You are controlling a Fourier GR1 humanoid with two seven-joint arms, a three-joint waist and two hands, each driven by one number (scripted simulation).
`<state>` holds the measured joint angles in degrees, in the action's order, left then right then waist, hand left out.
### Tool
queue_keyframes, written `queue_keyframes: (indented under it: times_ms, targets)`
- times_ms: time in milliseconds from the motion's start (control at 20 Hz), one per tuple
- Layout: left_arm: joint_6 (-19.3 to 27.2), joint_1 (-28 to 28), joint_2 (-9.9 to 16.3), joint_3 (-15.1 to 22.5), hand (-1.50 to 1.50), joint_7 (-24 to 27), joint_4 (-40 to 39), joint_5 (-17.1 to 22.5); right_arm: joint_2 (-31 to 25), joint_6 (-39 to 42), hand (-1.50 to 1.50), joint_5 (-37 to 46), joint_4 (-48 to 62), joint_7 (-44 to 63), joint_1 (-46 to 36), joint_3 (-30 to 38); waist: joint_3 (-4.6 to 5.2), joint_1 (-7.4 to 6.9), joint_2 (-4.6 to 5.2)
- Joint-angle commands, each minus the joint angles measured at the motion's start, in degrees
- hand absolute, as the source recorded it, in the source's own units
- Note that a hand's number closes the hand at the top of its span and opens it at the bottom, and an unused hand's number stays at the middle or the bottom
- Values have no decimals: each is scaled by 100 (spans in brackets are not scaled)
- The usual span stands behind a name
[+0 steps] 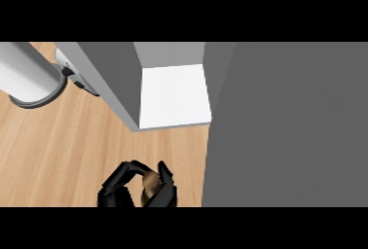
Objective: Pick up the wine, place it into the cabinet and close the cabinet
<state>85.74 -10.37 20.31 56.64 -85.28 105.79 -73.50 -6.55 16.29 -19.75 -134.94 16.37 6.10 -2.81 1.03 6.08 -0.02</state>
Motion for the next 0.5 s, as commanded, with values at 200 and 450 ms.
queue_keyframes:
  times_ms: [200,450]
  targets:
    - [20,-396,628,1054,150,77,1212,243,19,-139,-150,-100,-232,158,36,41,-1,-165,49]
    - [20,-712,904,1075,150,71,1809,460,28,-140,-150,-104,-156,102,139,98,-29,-242,73]
